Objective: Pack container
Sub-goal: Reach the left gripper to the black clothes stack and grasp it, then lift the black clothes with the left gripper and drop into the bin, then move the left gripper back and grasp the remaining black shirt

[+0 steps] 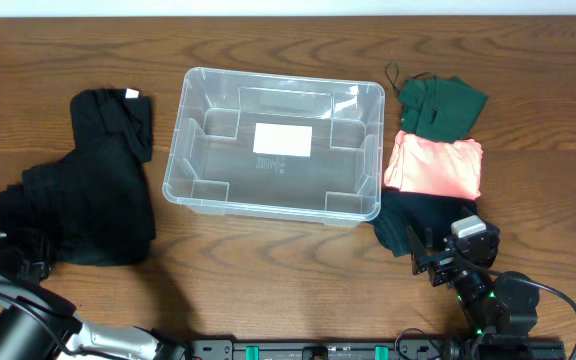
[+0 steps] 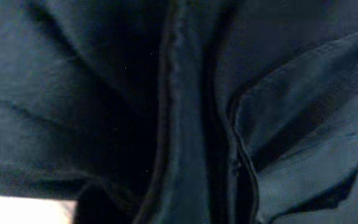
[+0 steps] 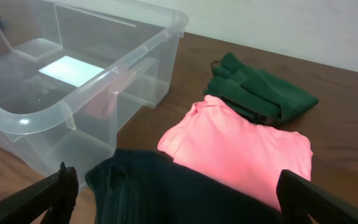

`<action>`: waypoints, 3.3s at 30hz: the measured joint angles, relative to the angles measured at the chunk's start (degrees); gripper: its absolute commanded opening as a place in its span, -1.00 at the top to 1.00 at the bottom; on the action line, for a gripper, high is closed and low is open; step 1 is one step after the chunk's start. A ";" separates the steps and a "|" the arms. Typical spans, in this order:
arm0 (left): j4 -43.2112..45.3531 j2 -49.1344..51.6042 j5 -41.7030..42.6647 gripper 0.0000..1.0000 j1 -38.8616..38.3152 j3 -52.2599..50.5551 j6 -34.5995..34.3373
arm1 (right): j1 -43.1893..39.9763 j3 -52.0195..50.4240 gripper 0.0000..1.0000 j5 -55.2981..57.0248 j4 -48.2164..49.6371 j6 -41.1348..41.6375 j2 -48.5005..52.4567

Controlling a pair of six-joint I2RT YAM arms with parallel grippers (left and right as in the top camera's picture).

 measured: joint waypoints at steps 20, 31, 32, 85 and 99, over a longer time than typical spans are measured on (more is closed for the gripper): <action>1.38 -47.21 20.13 0.88 -12.57 -0.44 -9.86 | 0.00 0.00 -0.98 0.02 0.00 0.00 0.00; 23.61 -52.65 24.24 0.88 -40.24 -0.33 -27.74 | 0.00 0.00 -0.99 0.00 0.00 0.00 0.00; 25.11 -52.65 23.91 0.88 -42.23 -0.33 -28.61 | 0.00 0.00 -0.98 0.02 0.00 0.00 0.00; 8.07 -49.64 -25.11 -0.96 -57.09 -1.60 -23.41 | 0.00 0.00 -0.98 0.02 0.00 0.00 0.00; 20.68 -17.03 2.69 -0.96 -23.91 -1.60 -8.61 | 0.00 0.00 -0.99 0.00 0.00 0.00 -0.04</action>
